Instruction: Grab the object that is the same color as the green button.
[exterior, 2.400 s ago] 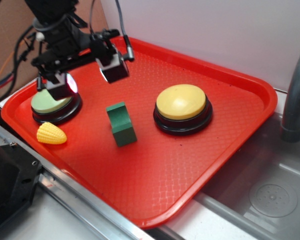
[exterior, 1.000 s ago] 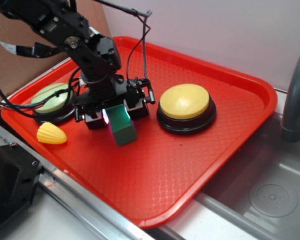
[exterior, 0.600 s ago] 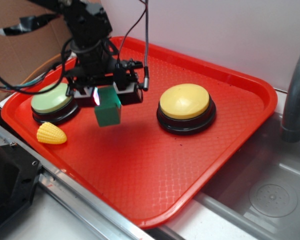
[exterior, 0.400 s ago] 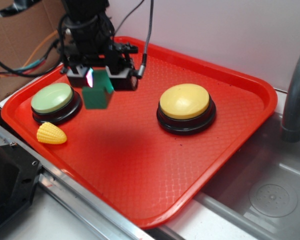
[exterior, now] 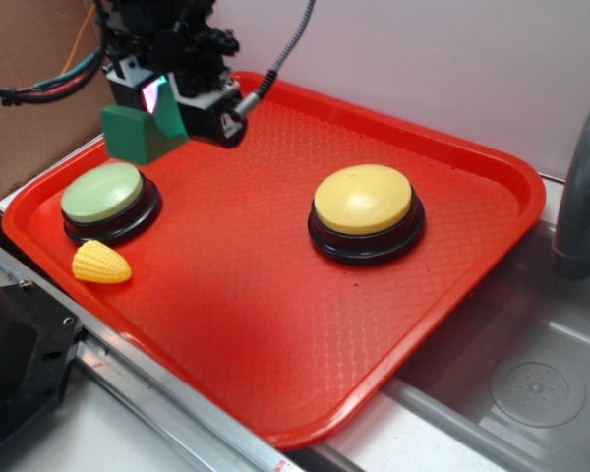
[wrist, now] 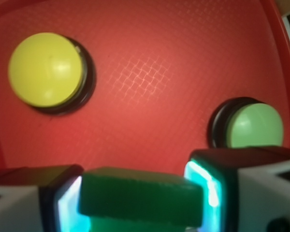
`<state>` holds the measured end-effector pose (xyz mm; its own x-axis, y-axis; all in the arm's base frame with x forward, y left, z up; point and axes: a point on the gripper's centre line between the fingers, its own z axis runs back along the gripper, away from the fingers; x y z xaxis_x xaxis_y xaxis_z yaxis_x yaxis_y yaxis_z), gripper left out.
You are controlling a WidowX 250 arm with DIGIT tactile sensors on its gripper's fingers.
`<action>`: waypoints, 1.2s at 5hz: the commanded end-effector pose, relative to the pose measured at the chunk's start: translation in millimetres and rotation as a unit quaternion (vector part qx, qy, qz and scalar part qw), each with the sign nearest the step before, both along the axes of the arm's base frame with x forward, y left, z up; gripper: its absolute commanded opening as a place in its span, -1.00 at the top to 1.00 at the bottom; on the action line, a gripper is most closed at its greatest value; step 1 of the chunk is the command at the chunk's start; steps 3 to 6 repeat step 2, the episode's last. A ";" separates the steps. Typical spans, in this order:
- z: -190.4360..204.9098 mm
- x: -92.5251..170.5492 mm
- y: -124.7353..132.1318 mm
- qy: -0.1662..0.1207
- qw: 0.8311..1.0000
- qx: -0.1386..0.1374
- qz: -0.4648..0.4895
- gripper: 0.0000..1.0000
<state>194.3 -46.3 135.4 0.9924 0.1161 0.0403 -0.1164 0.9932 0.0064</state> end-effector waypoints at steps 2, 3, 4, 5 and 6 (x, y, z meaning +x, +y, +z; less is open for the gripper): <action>29.8 17.8 13.2 -0.058 0.998 -0.012 -0.022 1.00; 29.8 17.8 13.2 -0.058 0.998 -0.012 -0.022 1.00; 29.8 17.8 13.2 -0.058 0.998 -0.012 -0.022 1.00; 29.8 17.8 13.2 -0.058 0.998 -0.012 -0.022 1.00; 29.8 17.8 13.2 -0.058 0.998 -0.012 -0.022 1.00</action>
